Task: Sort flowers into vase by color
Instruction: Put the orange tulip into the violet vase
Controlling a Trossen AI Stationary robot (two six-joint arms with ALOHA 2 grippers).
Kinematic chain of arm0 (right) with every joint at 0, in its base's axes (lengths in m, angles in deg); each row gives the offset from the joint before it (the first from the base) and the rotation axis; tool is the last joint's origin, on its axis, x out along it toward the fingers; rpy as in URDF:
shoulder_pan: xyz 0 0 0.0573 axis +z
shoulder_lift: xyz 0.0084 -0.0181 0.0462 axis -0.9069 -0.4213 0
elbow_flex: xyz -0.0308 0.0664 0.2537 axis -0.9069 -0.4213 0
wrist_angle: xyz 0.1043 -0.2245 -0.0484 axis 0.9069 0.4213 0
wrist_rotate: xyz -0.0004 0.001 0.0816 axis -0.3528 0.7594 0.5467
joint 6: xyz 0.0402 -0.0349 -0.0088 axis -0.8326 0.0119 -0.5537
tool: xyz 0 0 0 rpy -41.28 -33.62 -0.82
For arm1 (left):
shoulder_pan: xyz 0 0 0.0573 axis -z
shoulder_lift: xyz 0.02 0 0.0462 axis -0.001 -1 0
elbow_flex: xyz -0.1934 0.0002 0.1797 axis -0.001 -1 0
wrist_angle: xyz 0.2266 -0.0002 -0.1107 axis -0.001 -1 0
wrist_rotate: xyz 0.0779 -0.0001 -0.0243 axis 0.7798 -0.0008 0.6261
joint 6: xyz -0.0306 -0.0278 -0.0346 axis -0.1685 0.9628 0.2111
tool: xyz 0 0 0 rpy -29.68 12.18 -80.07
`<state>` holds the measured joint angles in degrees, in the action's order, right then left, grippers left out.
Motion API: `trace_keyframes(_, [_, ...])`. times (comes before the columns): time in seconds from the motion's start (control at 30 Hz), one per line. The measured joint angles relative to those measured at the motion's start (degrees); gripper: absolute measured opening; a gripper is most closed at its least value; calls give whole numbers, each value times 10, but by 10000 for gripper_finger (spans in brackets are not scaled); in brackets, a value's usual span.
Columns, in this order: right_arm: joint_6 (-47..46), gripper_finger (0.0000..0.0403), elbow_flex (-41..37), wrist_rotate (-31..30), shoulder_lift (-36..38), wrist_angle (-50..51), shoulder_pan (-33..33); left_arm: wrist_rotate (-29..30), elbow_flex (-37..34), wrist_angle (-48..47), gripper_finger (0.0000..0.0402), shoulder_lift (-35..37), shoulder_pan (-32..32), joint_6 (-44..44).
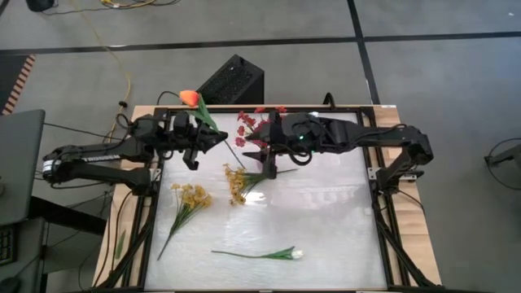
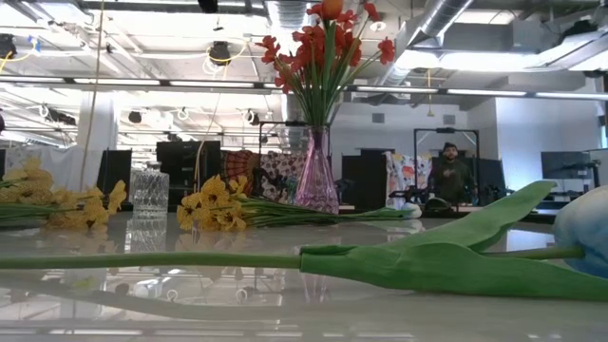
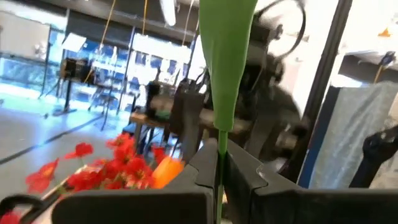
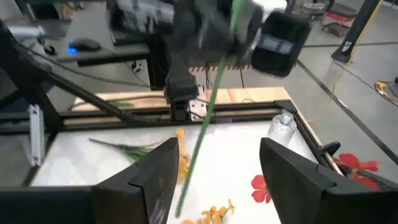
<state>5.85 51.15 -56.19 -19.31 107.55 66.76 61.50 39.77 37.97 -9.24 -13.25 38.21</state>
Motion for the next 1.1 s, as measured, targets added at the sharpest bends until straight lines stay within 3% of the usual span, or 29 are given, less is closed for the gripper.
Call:
trace_keyframes(0.13, [-31, 249, 0, 20, 36, 39, 22, -4, 0, -37, 0, 6, 0, 0])
trace_keyframes(0.3, [-87, 249, 0, 141, 75, 110, 52, -7, 0, -54, 0, -25, 13, 6])
trace_keyframes(0.4, [-122, 249, 0, 164, 89, 175, 78, 11, 0, -49, 0, -52, 21, -18])
trace_keyframes(0.5, [-148, 249, 0, 126, 89, 270, 109, 44, 0, -46, 0, -76, 27, -75])
trace_keyframes(0.63, [-179, 249, -51, 0, 82, 340, 141, 93, 0, -17, 0, -110, 32, -140])
trace_keyframes(0.73, [-189, 249, -136, -29, 89, 299, 137, 129, 0, 13, 0, -130, 32, -186])
trace_keyframes(0.93, [-188, 249, -338, -29, 120, 33, 77, 162, 0, 14, 0, -158, 28, -199])
trace_keyframes(1.1, [-172, 249, -425, -31, 99, -131, 27, 208, 0, 41, 0, -177, 29, -212])
